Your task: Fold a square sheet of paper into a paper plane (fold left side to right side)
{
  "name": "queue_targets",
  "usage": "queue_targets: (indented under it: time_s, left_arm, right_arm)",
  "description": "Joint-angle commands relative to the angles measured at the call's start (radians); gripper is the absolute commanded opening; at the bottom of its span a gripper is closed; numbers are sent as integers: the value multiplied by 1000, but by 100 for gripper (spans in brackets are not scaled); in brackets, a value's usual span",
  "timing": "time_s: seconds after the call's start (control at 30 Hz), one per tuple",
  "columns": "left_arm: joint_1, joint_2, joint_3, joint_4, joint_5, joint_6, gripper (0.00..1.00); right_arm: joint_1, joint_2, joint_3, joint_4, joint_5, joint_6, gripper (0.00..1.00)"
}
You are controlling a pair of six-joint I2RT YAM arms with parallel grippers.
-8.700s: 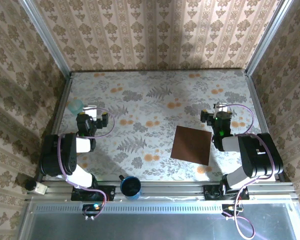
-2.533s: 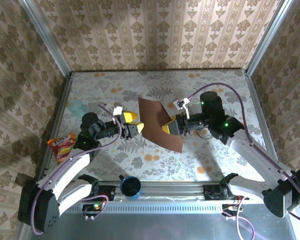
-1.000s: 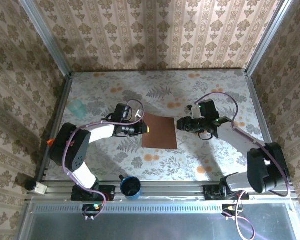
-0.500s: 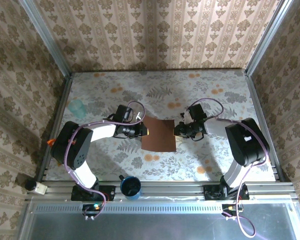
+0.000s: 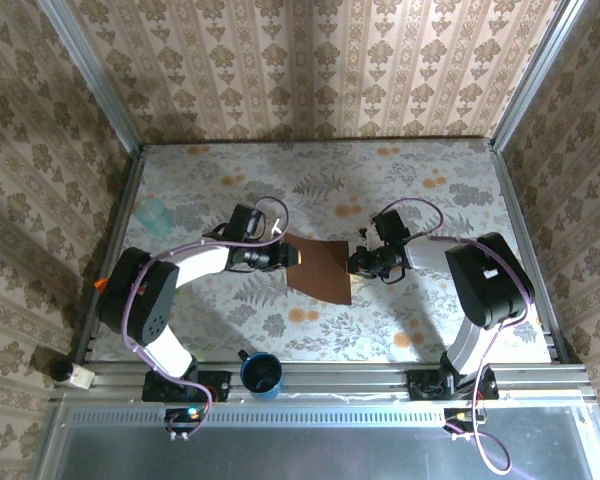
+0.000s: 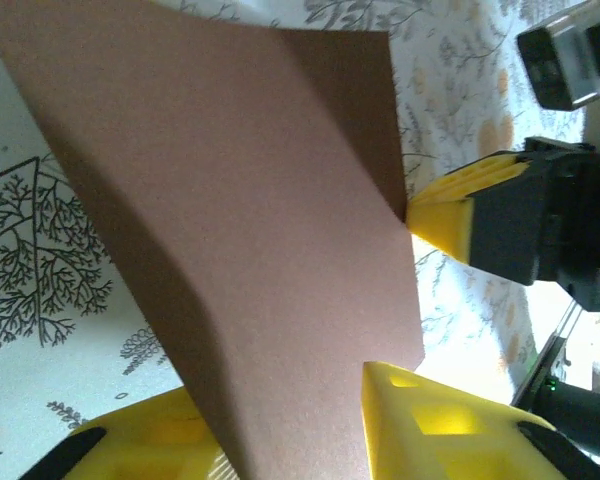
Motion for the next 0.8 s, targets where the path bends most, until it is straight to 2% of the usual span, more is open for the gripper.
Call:
queue_targets:
  time_s: [0.0,0.2,0.4,0.77]
  left_arm:
    - [-7,-35,32,-35,21,18,37]
    - [-36,-34,52,-23,27,16,54]
    - [-79,0,88,-8,31,19,62]
    - [-131,69,131,2,29,25,64]
  right_arm:
    - [22,63,-31,-49,101,-16,12]
    - [34,72,-26,-40,107,-10,12]
    - [45,80,-28,-32,115,-7,12]
    - [48,74,-39,-30,129,-10,12]
